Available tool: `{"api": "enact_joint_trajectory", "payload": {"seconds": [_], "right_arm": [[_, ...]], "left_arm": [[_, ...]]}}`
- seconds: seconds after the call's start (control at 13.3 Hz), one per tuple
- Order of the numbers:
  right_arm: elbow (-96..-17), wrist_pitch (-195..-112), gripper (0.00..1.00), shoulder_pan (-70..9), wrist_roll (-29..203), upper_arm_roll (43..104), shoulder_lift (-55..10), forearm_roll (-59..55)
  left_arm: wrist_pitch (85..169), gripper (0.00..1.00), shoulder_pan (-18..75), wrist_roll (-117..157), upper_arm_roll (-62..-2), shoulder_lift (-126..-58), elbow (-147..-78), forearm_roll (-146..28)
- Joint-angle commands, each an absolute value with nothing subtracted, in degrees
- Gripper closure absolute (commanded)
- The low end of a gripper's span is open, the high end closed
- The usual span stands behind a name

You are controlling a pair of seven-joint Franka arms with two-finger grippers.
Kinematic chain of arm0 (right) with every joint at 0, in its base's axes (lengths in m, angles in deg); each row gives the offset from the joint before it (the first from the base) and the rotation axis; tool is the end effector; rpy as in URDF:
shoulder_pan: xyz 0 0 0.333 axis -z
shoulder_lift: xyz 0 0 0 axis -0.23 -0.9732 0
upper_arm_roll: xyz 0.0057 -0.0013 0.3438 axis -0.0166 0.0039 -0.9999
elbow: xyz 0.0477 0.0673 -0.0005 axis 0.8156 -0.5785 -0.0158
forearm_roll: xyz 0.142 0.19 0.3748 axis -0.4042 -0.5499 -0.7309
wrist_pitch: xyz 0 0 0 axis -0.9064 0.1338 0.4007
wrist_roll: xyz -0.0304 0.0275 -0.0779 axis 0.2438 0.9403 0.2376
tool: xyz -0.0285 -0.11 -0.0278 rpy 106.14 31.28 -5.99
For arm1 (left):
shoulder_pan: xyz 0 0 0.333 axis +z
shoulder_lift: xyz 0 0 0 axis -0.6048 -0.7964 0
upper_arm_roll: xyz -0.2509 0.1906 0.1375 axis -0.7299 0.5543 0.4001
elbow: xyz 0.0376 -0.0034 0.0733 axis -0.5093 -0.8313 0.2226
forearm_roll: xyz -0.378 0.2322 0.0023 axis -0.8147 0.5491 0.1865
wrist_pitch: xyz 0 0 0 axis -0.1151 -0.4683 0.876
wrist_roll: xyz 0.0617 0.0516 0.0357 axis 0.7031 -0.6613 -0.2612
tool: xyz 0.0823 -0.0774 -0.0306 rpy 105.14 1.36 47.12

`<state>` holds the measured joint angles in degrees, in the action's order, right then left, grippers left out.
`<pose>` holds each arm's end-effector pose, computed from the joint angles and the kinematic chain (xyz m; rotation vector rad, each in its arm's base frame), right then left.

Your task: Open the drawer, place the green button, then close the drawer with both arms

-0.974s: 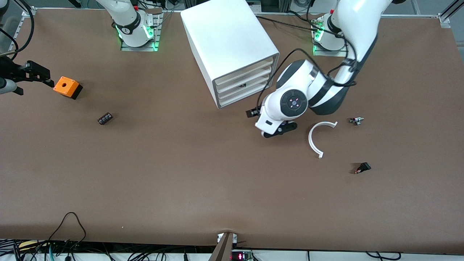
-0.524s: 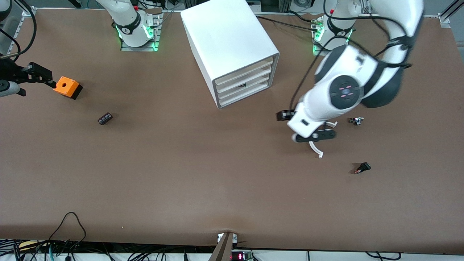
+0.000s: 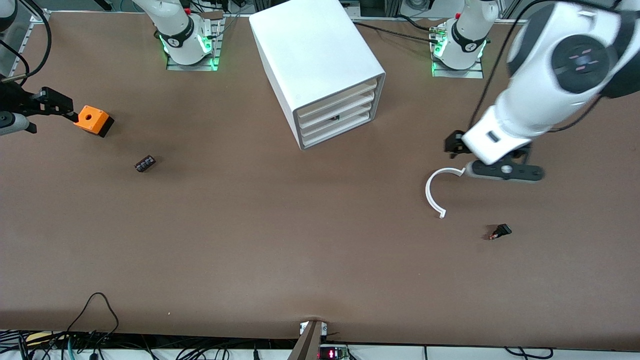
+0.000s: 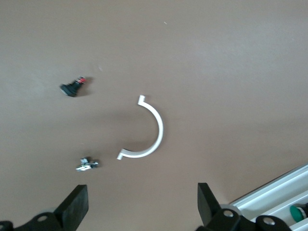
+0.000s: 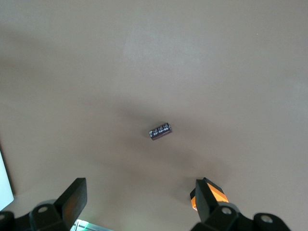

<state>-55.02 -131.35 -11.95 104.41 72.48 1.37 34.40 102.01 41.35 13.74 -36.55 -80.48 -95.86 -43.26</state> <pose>0.5998 -0.0613 0.5813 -3.0875 -0.4466 0.0993 0.6583 -0.1739 0.5643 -3.0963 0.1586 0.0867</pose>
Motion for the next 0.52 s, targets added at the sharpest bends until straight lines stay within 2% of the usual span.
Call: {"api": "enact_joint_trajectory", "payload": {"seconds": [0.0,0.15,0.45], "right_arm": [[-55.4,-131.7,0.0,-11.7,104.4,72.3,1.7,34.0],[-55.3,-131.7,0.0,-11.7,104.4,72.3,1.7,34.0],[-55.2,-131.7,0.0,-11.7,104.6,72.3,1.7,34.1]], "left_arm": [[106.9,0.0,38.5,21.5,-26.2,-71.8,-104.2,-51.7],[111.4,0.0,33.6,26.9,-19.4,-68.2,-108.1,-52.4],[111.5,0.0,33.2,28.9,-16.8,-65.2,-112.1,-51.2]]}}
